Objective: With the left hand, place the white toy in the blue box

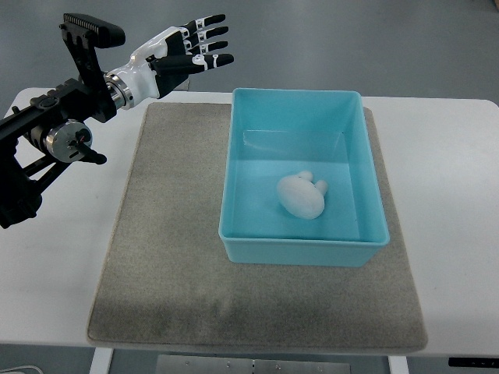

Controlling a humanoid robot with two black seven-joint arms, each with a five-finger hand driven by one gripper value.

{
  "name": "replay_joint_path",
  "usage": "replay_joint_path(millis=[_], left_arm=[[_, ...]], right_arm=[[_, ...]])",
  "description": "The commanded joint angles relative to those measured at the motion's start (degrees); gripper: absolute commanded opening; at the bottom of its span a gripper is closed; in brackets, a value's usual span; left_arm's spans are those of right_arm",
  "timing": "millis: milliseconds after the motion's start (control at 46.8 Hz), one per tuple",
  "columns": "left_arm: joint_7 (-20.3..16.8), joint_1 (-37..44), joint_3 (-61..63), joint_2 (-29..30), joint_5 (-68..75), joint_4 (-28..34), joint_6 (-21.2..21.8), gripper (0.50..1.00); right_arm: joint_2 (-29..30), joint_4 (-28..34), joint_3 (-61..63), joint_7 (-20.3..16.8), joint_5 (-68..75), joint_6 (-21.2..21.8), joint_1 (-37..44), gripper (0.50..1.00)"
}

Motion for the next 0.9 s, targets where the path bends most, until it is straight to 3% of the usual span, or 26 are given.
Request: replay_joint_path(millis=[0,43,107,299,427,876], left_arm=[[0.0,0.7,-0.8,-0.1,-4.1,1.5,-0.1,0.966],[0.0,0.7,-1.0,-0.1,-6.1,2.5,-0.6,0.992],[0.1,1.0,-1.1,-0.1,-9.9,4.0,-2.6,0.992],[0.0,5.1,-1.4,-0.1,-29.2,10.0,-12.3,0.994],[0.1,6.6,-1.3,-0.1,-32.1,14.7,-17.9,0.994],[-1.2,7.8,-3.5,-1.8,-39.0,20.6,-17.6,0.994]], right_arm=[[0.0,0.0,0.0,0.0,0.0,0.0,0.0,0.936],[0.0,0.0,0.0,0.0,0.0,0.0,0.0,0.936],[0.0,0.0,0.0,0.0,0.0,0.0,0.1,0.936],[0.0,0.0,0.0,0.0,0.0,0.0,0.0,0.936],[0.0,0.0,0.0,0.0,0.0,0.0,0.0,0.936],[0.0,0.0,0.0,0.0,0.0,0.0,0.0,0.936]])
